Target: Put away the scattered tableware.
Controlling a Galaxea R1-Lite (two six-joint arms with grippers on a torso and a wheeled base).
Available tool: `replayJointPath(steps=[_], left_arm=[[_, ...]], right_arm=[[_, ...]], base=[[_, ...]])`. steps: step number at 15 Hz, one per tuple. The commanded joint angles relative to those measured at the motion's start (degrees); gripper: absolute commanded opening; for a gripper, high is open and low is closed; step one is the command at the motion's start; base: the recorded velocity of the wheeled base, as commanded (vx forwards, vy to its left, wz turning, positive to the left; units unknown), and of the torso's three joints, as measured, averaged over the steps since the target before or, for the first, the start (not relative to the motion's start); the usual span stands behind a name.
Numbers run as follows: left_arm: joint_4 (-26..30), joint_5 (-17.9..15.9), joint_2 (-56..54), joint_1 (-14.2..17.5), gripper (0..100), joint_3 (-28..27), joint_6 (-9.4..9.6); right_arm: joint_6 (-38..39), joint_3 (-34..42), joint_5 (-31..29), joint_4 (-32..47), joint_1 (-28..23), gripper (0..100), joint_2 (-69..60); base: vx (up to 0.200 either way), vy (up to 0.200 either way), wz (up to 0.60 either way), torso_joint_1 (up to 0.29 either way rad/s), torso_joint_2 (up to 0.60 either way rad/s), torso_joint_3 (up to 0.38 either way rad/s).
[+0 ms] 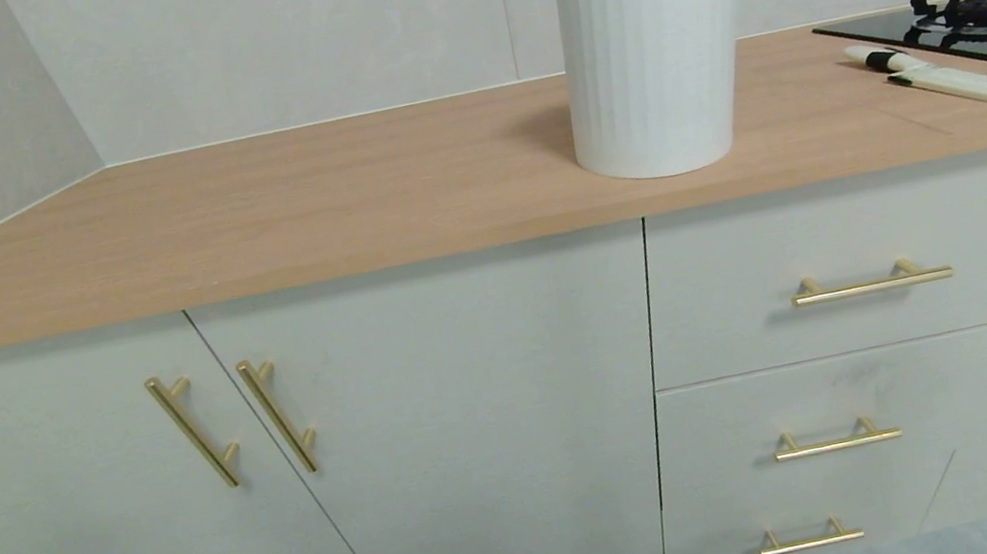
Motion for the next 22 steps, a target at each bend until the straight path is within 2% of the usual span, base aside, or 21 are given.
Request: replayJointPath(steps=[1,8,14,22], left_arm=[[0.0,0.0,0.0,0.0,100,0.0,0.02],[0.0,0.0,0.0,0.0,100,0.0,0.02],[0.0,0.2,0.0,0.0,100,0.0,-0.16],[0.0,0.2,0.0,-0.1,100,0.0,-0.42]], right_arm=[[0.0,0.0,0.0,0.0,0.0,100,0.1],[0.0,0.0,0.0,0.0,0.0,100,0.1],[0.0,0.0,0.0,0.0,0.0,100,0.1],[0.0,0.0,0.0,0.0,0.0,100,0.1]], base=[[0.000,-0.200,0.00,0.007,0.00,0.002],[0.000,-0.200,0.00,0.004,0.00,0.000],[0.000,0.000,0.00,0.000,0.00,0.000],[0.200,0.000,0.00,0.001,0.00,0.001]])
